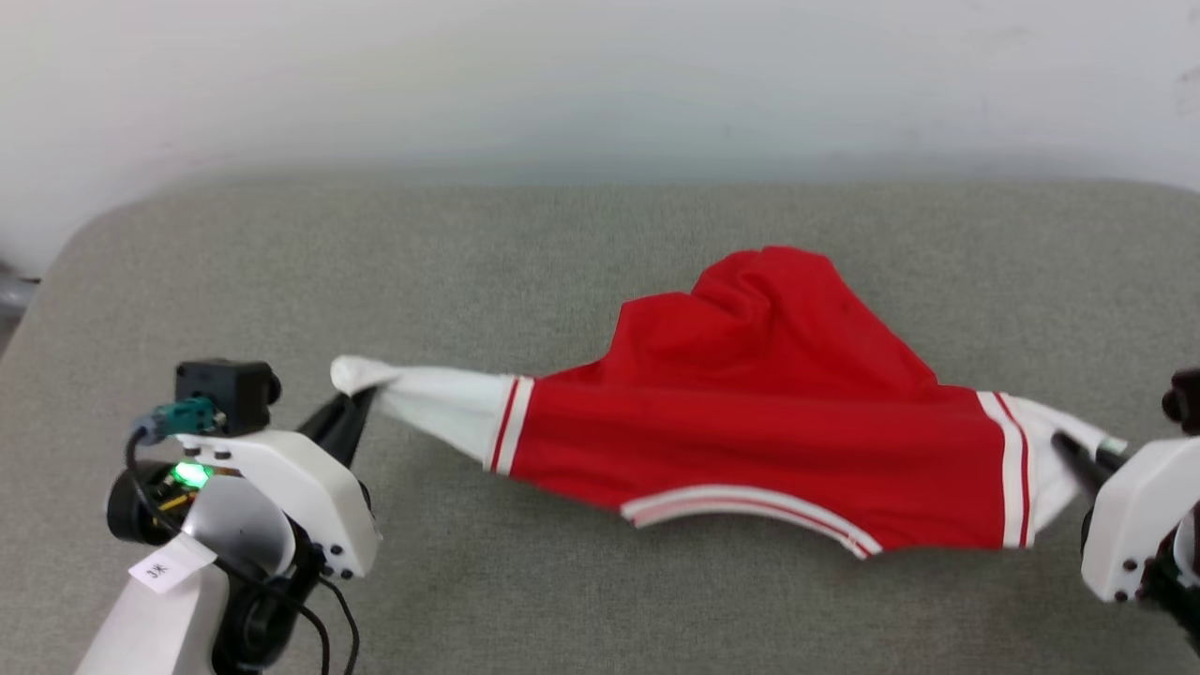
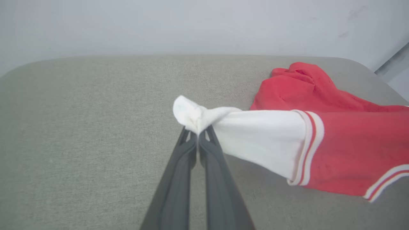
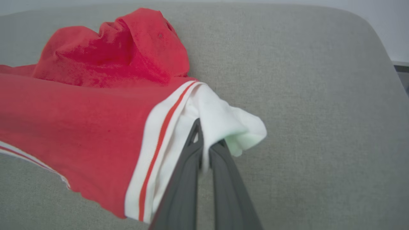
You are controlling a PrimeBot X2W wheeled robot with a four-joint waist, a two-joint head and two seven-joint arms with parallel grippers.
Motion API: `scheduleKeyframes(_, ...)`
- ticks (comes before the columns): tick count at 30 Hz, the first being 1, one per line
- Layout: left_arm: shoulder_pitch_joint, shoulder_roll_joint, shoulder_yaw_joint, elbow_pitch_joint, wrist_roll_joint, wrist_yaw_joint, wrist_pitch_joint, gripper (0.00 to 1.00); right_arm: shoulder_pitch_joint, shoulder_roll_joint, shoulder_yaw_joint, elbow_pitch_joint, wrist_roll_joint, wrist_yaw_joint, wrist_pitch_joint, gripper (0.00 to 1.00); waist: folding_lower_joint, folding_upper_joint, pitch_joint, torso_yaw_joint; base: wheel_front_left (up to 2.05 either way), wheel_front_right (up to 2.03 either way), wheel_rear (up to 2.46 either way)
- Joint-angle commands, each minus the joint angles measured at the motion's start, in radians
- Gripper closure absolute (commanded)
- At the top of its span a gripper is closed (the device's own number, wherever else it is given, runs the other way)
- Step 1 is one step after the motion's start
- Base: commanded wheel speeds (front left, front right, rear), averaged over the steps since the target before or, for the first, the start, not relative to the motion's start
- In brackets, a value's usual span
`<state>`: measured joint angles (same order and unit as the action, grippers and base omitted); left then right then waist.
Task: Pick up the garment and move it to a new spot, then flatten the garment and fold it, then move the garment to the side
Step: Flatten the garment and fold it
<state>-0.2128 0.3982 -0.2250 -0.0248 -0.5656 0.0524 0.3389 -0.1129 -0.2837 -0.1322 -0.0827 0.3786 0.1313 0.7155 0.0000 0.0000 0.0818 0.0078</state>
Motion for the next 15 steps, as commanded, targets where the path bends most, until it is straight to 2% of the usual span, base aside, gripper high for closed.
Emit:
scheduleKeyframes(1, -0.013, 0.005, 0.009, -0.006, 0.007, 0.008, -0.013, 1.0, -0.023, -0.012, 0.0, -0.012, -0.012, -0.001, -0.002, 1.0, 0.0, 0.0, -0.032, 0.001, 0.0, 0.0, 0.0)
scheduleKeyframes(8, -0.147, 0.033, 0.046, -0.017, 0.067, 0.031, -0.075, 1.0, -0.158, -0.025, 0.025, -0.026, -0.039, -0.001, -0.03, 1.0, 0.0, 0.0, -0.071, 0.013, 0.0, 0.0, 0.0)
scheduleKeyframes(15, -0.379, 0.075, 0.055, 0.055, 0.11, 0.0, -0.093, 1.0, -0.42, -0.037, 0.074, 0.086, -0.054, -0.001, -0.1, 1.0, 0.0, 0.0, -0.023, 0.013, 0.0, 0.0, 0.0)
